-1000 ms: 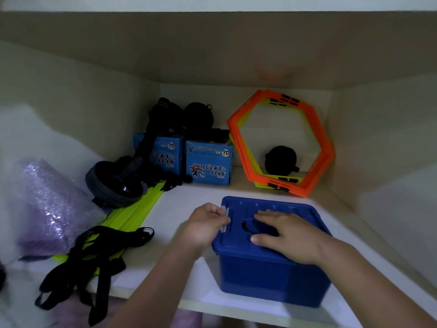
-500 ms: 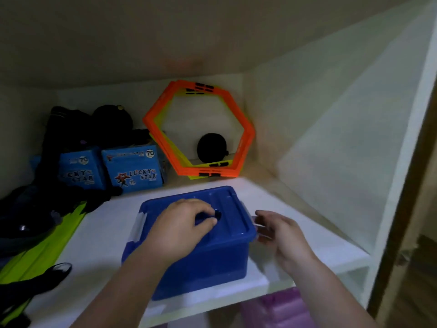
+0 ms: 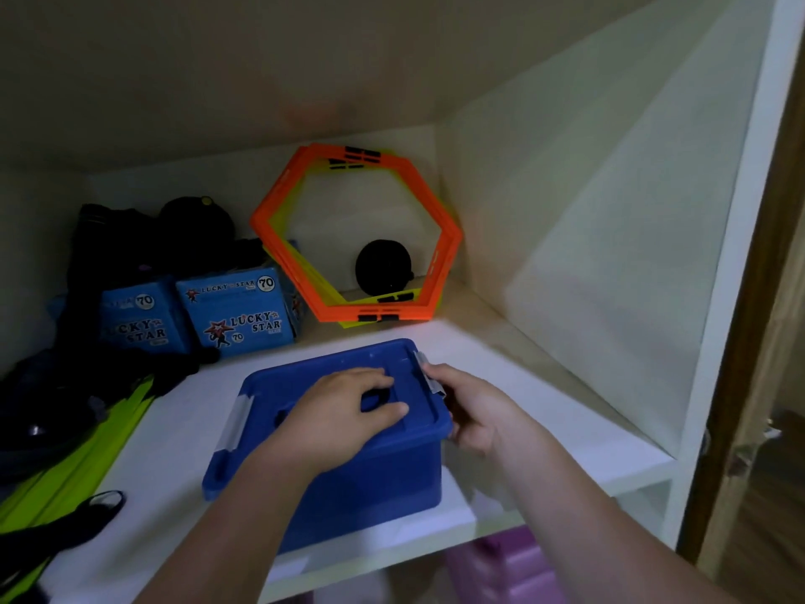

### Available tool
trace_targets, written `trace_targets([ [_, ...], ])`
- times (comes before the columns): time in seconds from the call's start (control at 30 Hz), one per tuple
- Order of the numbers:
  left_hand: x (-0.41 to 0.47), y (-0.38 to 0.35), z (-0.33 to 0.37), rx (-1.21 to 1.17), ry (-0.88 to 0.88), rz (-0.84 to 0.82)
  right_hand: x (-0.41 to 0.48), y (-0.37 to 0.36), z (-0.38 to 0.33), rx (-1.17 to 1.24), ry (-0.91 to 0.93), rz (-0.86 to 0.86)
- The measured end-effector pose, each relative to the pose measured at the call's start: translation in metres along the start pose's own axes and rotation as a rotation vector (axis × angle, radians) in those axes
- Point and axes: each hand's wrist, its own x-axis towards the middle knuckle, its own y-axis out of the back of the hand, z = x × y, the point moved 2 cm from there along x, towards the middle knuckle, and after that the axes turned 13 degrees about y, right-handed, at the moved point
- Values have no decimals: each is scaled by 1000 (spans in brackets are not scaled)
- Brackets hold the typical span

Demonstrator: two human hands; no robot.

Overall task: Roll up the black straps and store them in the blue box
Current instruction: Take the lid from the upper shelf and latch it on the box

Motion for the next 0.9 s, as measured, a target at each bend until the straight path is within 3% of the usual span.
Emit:
trace_targets([
  [0.37, 1, 2, 2, 9, 1, -10, -3, -17, -17, -452, 151, 62],
  [0.5, -8, 5, 8, 111, -19, -6, -15, -14, -25, -783, 364, 110],
  [0.67, -43, 20, -20, 64, 19, 186, -59, -7, -22, -923, 636, 23],
  [0.8, -75, 27, -59, -29, 154, 377, -80, 0, -10, -992, 631, -77],
  [0.9, -92, 21, -80, -133, 260, 402, -81, -3, -6, -1021, 615, -102],
])
